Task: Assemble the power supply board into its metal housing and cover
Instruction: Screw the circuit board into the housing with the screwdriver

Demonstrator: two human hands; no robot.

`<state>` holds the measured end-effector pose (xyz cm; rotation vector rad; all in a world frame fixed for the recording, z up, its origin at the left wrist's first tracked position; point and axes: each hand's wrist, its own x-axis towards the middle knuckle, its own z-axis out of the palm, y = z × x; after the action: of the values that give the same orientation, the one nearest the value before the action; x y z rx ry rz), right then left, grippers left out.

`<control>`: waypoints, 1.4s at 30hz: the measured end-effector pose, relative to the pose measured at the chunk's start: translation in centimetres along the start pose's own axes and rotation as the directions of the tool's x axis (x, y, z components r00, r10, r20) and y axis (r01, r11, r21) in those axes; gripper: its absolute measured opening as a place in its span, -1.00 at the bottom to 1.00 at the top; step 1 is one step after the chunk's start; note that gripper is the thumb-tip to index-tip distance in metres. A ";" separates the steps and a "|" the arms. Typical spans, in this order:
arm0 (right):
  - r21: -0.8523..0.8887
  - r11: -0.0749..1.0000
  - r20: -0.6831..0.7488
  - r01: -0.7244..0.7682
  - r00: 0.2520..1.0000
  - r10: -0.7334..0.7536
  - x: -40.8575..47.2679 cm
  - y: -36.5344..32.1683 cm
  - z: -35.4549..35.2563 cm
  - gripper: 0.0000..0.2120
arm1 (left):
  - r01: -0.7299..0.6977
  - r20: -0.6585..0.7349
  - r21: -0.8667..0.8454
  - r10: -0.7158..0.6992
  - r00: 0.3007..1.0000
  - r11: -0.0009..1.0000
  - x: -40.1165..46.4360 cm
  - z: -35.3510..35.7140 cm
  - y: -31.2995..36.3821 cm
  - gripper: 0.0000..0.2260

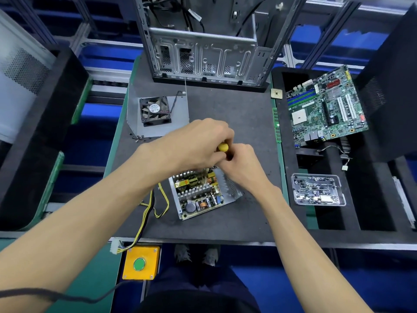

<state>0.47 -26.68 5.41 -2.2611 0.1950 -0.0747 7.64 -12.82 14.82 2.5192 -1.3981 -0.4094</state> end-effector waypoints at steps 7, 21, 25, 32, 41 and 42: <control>0.243 0.970 -0.154 0.012 0.988 0.027 -1.3 0.0 0.2 -0.66 | 0.026 -0.088 -0.516 -0.083 0.993 0.856 -0.5 -0.6 -1.7 -0.79; 0.482 0.829 -0.149 -0.283 0.906 0.395 -1.0 1.0 -0.3 -0.55 | 0.409 0.058 -0.424 -0.426 0.903 0.808 2.1 8.1 -4.7 -0.59; 0.398 0.850 -0.074 -0.346 0.911 0.405 -1.0 1.3 1.0 -0.66 | 0.390 0.023 -0.458 -0.428 0.903 0.799 2.2 8.8 -4.7 -0.66; 0.630 0.654 0.100 -0.419 0.879 0.466 -0.9 1.6 1.2 -0.65 | 0.265 -0.096 -0.318 -0.309 0.946 0.910 1.7 9.1 -4.6 -0.72; 0.700 0.484 0.225 -0.525 0.805 0.548 -0.9 2.2 1.3 -0.80 | 0.281 -0.212 -0.151 -0.309 0.927 0.948 2.2 9.5 -3.7 -0.74; 0.701 0.480 0.222 -0.528 0.801 0.556 -0.9 2.2 1.3 -0.79 | 0.269 -0.217 -0.142 -0.295 0.931 0.953 2.3 9.5 -3.7 -0.75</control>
<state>-0.49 -27.00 2.90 -1.2805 0.7632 0.1319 8.36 -13.46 4.42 2.5820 -0.9054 -0.2183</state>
